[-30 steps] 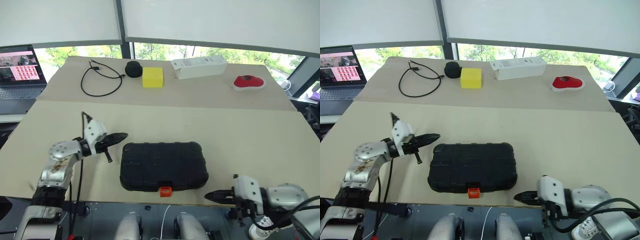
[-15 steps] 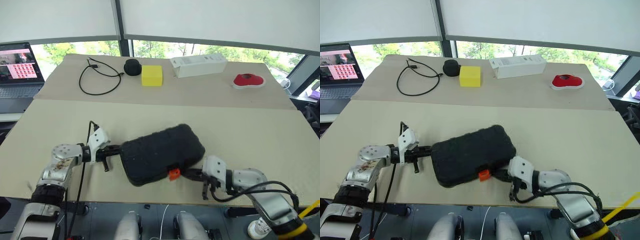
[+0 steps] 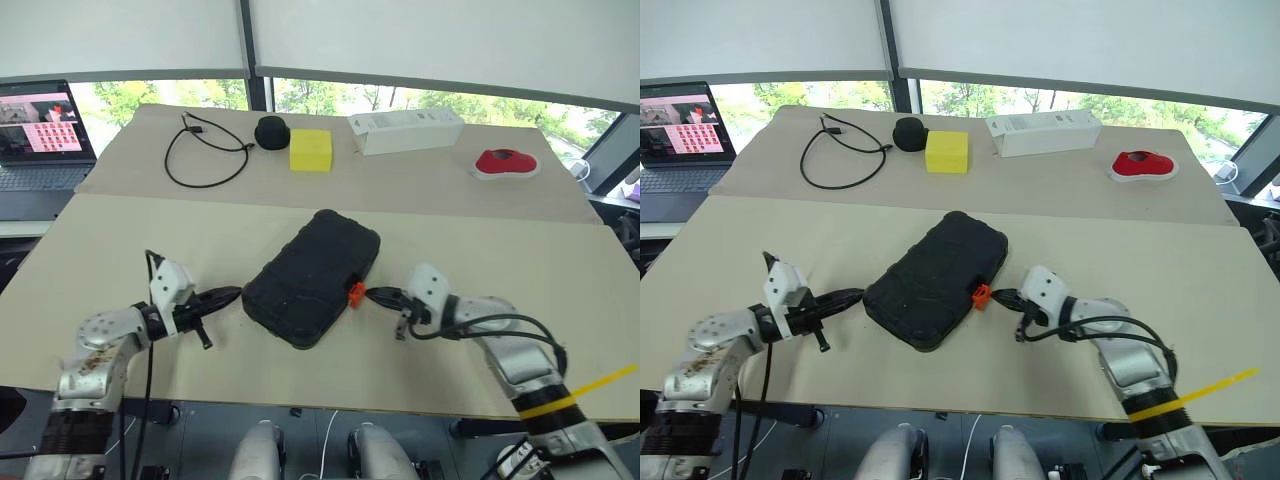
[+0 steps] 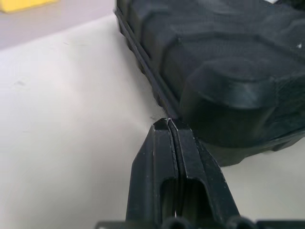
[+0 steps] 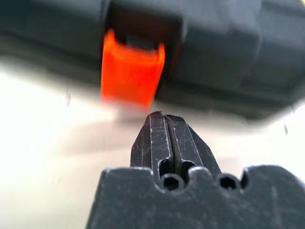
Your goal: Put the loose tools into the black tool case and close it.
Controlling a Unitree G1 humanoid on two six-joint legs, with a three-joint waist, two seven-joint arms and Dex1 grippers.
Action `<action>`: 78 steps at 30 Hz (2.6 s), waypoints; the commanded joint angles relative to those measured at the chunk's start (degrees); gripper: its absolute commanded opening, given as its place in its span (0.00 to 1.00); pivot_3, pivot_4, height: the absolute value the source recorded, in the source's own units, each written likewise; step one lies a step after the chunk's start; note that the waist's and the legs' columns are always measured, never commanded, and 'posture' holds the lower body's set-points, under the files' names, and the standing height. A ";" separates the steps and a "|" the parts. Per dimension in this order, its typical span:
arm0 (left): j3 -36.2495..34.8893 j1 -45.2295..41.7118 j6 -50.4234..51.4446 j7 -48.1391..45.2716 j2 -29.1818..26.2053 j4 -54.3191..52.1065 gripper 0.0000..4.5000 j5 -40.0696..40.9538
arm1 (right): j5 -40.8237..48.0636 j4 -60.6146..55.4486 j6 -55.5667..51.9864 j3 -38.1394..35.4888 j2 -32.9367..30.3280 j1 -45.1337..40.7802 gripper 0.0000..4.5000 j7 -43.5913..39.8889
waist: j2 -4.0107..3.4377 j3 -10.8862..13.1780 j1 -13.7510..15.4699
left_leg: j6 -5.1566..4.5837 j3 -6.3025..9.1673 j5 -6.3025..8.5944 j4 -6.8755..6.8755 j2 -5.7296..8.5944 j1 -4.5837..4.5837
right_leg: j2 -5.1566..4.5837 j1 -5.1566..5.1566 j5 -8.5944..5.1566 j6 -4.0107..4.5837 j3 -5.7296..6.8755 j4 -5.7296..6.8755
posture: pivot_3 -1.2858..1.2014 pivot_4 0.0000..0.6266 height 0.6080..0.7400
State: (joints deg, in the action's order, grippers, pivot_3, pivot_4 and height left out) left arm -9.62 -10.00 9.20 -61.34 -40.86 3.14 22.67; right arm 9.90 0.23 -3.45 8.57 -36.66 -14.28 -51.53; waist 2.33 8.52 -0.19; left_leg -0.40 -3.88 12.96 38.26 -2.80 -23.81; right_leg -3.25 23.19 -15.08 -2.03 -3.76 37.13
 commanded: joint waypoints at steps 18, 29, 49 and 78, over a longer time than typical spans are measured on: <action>21.20 -24.14 2.73 2.74 14.06 13.23 0.02 -12.98 | 1.83 -9.45 -2.38 0.04 4.46 2.43 0.00 0.79 | -0.09 -0.06 -0.20 | 0.00 -0.01 -0.01 0.08 0.08 0.01 | 0.09 -0.09 0.00 -0.03 -0.03 0.01 | 0.52 0.24 1.00; 22.21 -18.94 6.82 2.24 13.94 9.94 0.02 -13.08 | 1.47 -8.69 -1.41 0.26 6.96 0.46 0.00 2.13 | -0.57 -0.42 -0.26 | -0.01 0.00 0.01 0.11 0.08 0.76 | 0.08 -0.88 -0.02 -0.10 -0.02 -0.05 | 0.52 0.24 1.00; 21.98 -17.74 7.37 2.15 13.15 8.88 0.02 -13.17 | 3.54 -9.80 -6.54 -1.52 3.57 0.76 0.00 -0.71 | -0.91 -0.72 -0.62 | -0.01 -0.01 0.01 0.04 0.09 0.83 | 0.07 -0.91 -0.03 -0.10 -0.05 -0.08 | 0.52 0.24 1.00; 22.83 -16.76 8.76 1.05 11.86 8.88 0.02 -13.51 | -1.86 -0.39 -5.15 4.11 10.33 -6.00 0.00 -0.99 | -0.94 -0.75 -1.48 | -0.01 -0.02 0.01 -0.15 0.06 1.00 | 0.13 -0.92 -0.06 -0.05 -0.16 -0.07 | 0.52 0.24 1.00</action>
State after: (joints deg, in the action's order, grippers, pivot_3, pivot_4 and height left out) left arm 9.78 -29.86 15.10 -59.22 -28.91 8.47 11.01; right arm 7.36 1.99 -8.01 12.84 -27.34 -18.33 -52.74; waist 1.38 7.77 -1.67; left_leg -0.41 -3.89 12.97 38.12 -2.74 -22.81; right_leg -3.12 22.27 -15.14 -2.08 -3.92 37.06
